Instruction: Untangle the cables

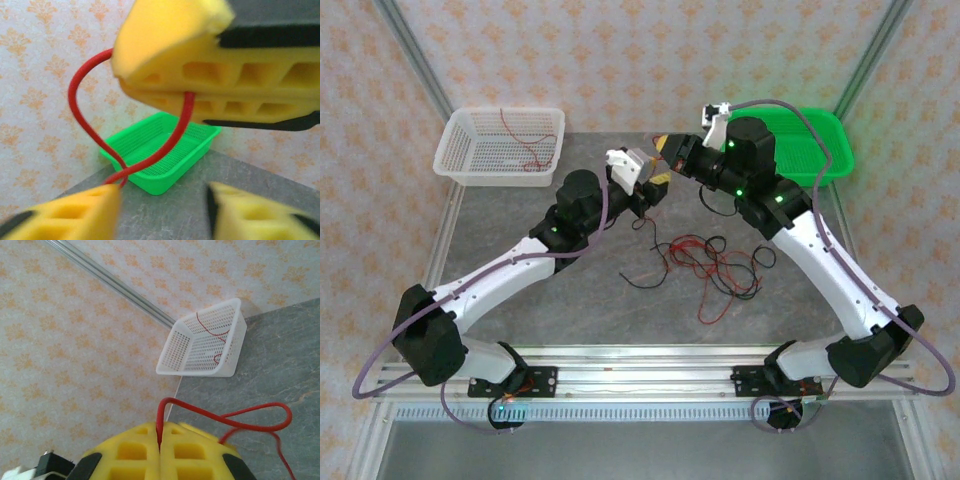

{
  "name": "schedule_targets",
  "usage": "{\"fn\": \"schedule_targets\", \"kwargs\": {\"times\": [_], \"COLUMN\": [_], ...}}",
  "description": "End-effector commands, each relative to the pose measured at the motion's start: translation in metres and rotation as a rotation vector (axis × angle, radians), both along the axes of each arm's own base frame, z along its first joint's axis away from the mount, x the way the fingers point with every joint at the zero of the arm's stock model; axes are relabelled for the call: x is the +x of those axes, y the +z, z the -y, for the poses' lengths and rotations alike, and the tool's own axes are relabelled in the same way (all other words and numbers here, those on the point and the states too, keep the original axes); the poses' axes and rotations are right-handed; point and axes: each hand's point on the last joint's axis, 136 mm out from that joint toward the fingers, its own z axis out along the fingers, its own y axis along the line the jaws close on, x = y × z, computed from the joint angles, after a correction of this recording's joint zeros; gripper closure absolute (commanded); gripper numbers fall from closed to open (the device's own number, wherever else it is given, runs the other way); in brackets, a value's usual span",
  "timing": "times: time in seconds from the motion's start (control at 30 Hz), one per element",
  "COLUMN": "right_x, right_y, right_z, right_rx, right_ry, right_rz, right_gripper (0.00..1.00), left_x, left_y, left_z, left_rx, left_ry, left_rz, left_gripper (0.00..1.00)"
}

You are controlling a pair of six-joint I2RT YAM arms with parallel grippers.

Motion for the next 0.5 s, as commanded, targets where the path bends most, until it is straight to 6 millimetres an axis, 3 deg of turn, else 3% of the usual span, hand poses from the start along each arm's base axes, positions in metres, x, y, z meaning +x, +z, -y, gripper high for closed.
{"fn": "schedule_targets", "kwargs": {"times": [0.0, 0.47], "right_x": [-0.007, -0.014], "right_y": [0.021, 0.014], "right_z": [0.008, 0.010], "right_rx": [0.034, 0.044], "right_ry": [-0.017, -0.003], "right_rz": [0.053, 0.033], "right_gripper": [1.00, 1.00], "left_x": [-0.004, 0.010], "left_y": [0.026, 0.025], "left_z": [0.003, -0.004], "left_rx": [-0.012, 0.037], "left_ry": [0.007, 0.117], "left_rz": [0.076, 0.122], "left_gripper": [0.29, 0.31]}}
